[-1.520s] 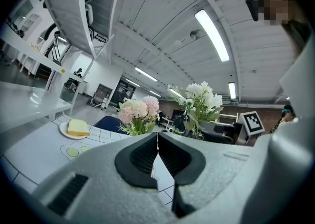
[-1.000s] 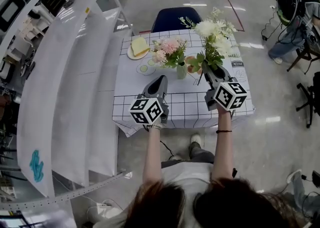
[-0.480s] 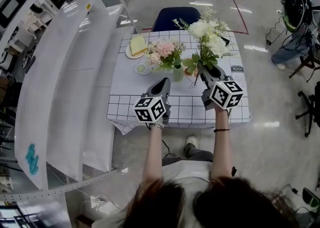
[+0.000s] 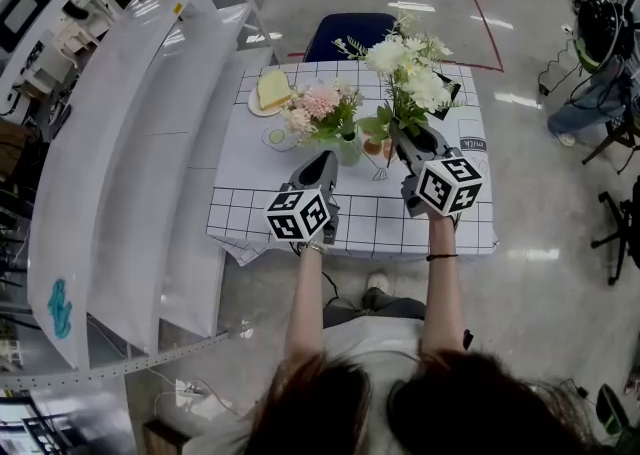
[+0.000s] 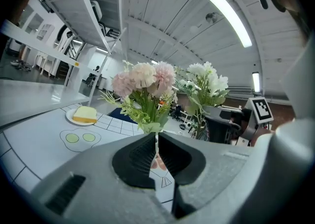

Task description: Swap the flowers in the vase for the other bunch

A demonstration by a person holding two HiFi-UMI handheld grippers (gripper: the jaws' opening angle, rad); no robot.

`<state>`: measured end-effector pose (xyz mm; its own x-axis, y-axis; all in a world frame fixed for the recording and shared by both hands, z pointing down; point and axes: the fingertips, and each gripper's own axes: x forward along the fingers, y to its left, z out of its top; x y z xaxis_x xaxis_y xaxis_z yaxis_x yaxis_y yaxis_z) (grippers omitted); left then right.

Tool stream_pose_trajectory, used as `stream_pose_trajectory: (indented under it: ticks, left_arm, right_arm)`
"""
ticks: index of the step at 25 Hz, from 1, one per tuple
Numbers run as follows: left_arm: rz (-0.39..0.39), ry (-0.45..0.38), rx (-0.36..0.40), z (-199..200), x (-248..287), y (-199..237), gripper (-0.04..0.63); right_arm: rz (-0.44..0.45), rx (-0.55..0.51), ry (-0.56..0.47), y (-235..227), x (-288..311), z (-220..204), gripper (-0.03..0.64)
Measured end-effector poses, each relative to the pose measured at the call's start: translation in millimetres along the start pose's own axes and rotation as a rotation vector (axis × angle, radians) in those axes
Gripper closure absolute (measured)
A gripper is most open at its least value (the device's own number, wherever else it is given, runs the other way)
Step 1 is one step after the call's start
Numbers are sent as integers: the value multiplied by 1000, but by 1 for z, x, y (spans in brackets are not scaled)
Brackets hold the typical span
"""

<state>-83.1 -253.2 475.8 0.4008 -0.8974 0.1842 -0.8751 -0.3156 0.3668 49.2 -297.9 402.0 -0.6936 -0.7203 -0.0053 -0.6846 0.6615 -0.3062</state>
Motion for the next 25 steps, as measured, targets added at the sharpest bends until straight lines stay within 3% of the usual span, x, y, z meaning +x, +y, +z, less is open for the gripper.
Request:
stream_pose_trajectory:
  ticks: [21, 25]
  left_arm:
    - [30, -23, -3, -10, 28, 11, 578]
    - [27, -32, -7, -10, 32, 12, 543]
  right_arm:
    - [34, -12, 18, -25, 23, 6, 552]
    - [33, -9, 17, -29, 24, 6, 552]
